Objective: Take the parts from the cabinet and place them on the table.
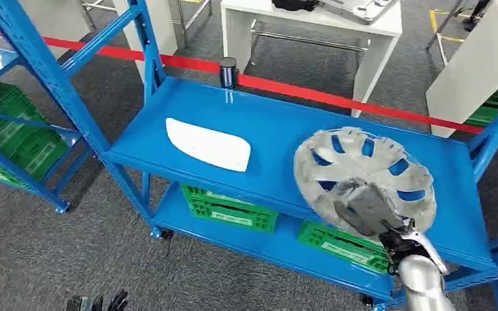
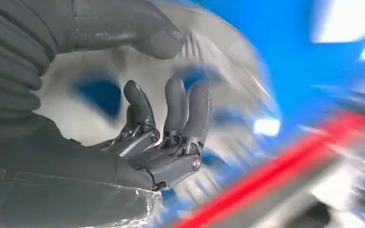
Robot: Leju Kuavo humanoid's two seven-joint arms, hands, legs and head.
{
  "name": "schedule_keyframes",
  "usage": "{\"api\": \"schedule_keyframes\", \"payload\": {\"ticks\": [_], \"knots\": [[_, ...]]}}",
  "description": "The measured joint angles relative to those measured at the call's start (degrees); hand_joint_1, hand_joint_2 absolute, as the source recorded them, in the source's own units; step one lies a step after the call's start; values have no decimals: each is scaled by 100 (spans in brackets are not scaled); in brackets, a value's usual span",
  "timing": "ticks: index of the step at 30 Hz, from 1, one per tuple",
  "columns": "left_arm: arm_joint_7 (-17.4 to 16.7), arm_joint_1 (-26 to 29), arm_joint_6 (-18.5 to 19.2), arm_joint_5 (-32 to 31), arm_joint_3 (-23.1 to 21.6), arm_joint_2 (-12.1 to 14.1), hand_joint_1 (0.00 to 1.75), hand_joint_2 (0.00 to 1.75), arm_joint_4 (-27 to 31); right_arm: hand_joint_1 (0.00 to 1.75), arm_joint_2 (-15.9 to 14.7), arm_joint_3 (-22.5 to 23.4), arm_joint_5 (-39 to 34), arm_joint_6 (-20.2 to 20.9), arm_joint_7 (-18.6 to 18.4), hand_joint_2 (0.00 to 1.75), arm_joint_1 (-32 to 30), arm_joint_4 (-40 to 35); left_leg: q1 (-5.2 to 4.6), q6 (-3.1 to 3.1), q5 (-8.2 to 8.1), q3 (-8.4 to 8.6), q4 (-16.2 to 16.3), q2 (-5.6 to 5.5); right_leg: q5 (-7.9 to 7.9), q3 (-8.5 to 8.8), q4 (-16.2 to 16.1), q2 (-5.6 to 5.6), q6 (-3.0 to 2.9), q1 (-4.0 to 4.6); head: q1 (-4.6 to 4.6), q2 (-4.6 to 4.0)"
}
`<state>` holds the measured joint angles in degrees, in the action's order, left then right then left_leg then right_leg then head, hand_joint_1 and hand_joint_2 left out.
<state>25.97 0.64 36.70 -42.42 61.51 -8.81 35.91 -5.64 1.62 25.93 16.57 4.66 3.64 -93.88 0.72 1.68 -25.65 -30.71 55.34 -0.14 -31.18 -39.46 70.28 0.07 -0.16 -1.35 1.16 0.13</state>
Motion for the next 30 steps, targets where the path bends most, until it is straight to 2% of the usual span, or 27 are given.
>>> {"api": "schedule_keyframes", "payload": {"ticks": [1,2,3,5,6,7,10,12,13,15,16,17,18,19,20,21,22,23,25,26,27,28,29,30], "knots": [[-18,32,11,0,28,-20,0,0,39,175,-28,-17,-448,-35,123,175,-30,-132,-18,4,-3,-4,3,-6,-133,-217,460,-1,6,1,-2,0],[-42,62,35,0,66,-46,0,0,85,175,-48,-42,-852,-50,201,175,-68,-247,-26,6,-6,0,4,-8,-129,-280,566,-1,38,-1,4,0],[-68,75,61,-2,114,-72,0,0,133,175,-59,-76,-1202,-57,257,175,-97,-364,-28,5,-10,7,6,-15,-37,-196,388,-1,76,-1,0,0],[-98,79,129,-17,216,-135,0,0,249,175,-90,-171,-1884,-57,369,175,-110,-614,-27,-23,-31,13,33,-26,389,321,-678,-4,170,-6,0,0],[-105,80,164,-28,271,-172,0,0,306,175,-100,-209,-2232,-42,421,175,-109,-762,-28,-50,-57,9,64,-30,569,616,-1261,-13,174,-8,-4,0],[-111,80,184,-35,332,-188,0,0,360,175,-101,-245,-2463,-28,456,175,-106,-846,-79,-95,-96,-16,103,-31,552,688,-1339,-10,117,27,4,0],[-116,105,240,-94,501,-260,0,0,498,175,-125,-385,-2993,51,544,175,-117,-1064,-53,-133,-90,-24,97,-20,571,645,-1338,3,39,54,9,0],[-118,112,279,-131,605,-304,0,0,607,175,-140,-481,-3160,72,594,175,-105,-1184,-29,-202,-176,-74,181,-19,589,669,-1363,4,-25,-9,9,0],[-129,115,302,-140,645,-328,0,0,654,175,-149,-520,-3240,94,623,175,-95,-1226,-27,-231,-337,-171,410,-15,571,678,-1363,-2,-60,-9,35,0],[-159,114,350,-164,756,-385,0,0,762,175,-168,-616,-3375,129,664,175,-75,-1287,-5,-279,-815,-654,1434,-12,574,673,-1362,-5,-88,10,33,0],[-177,120,361,-190,796,-415,0,0,807,175,-170,-645,-3419,144,677,175,-76,-1304,-5,-288,-949,-856,1839,-11,571,672,-1362,-5,-91,17,35,0],[-197,124,376,-201,852,-448,0,0,863,175,-173,-690,-3458,144,684,175,-77,-1322,-5,-287,-955,-988,2068,-11,571,674,-1361,-3,-92,28,35,0],[-199,132,391,-199,887,-466,0,0,905,175,-175,-717,-3478,144,690,175,-77,-1337,-6,-272,-819,-948,1941,-11,571,681,-1361,4,-93,35,35,0],[-201,132,402,-203,918,-483,0,0,944,175,-177,-741,-3487,144,694,175,-77,-1361,-7,-246,-587,-787,1573,-11,570,689,-1361,10,-92,45,35,0],[-201,131,402,-203,935,-494,0,0,977,175,-177,-752,-3491,144,697,175,-76,-1383,-13,-208,-317,-538,1039,-11,570,699,-1361,14,-92,53,37,0],[-201,131,407,-203,951,-505,0,0,1018,175,-179,-758,-3493,144,703,175,-70,-1409,-34,-140,-67,-238,439,-11,570,708,-1362,16,-91,66,35,0],[-203,125,407,-203,981,-503,0,0,1066,175,-179,-774,-3500,144,710,175,-67,-1427,-64,-79,-110,-103,165,-9,569,701,-1360,15,-84,72,24,0],[-203,120,411,-205,992,-527,0,0,1088,175,-184,-782,-3506,144,712,175,-49,-1431,-79,-76,-91,-125,156,11,564,677,-1356,11,-65,103,24,0],[-210,131,411,-208,1016,-538,0,0,1123,175,-192,-796,-3511,144,712,175,-54,-1438,-105,-62,-90,-140,158,9,585,676,-1370,1,-21,85,24,0],[-212,137,411,-208,1036,-544,0,0,1150,175,-192,-802,-3522,149,714,175,-46,-1462,-103,-26,-60,-133,118,9,602,684,-1397,2,11,96,35,0],[-218,136,417,-208,1043,-575,0,0,1173,175,-196,-815,-3526,151,714,175,-48,-1503,-20,3,18,-40,-1,17,568,638,-1346,0,24,84,33,0],[-221,128,431,-210,1060,-599,0,0,1206,175,-205,-832,-3541,162,714,175,-31,-1529,-39,34,43,-16,-29,23,437,564,-1159,1,12,91,9,0],[-234,117,453,-219,1075,-614,0,0,1237,175,-216,-850,-3555,175,714,175,-14,-1543,-40,54,57,-29,-29,23,261,410,-805,1,-14,86,11,0],[-267,117,481,-265,1117,-645,0,0,1267,175,-227,-868,-3581,210,710,175,-17,-1564,-42,55,57,-38,-28,23,56,179,-300,1,-30,78,11,0]]}}
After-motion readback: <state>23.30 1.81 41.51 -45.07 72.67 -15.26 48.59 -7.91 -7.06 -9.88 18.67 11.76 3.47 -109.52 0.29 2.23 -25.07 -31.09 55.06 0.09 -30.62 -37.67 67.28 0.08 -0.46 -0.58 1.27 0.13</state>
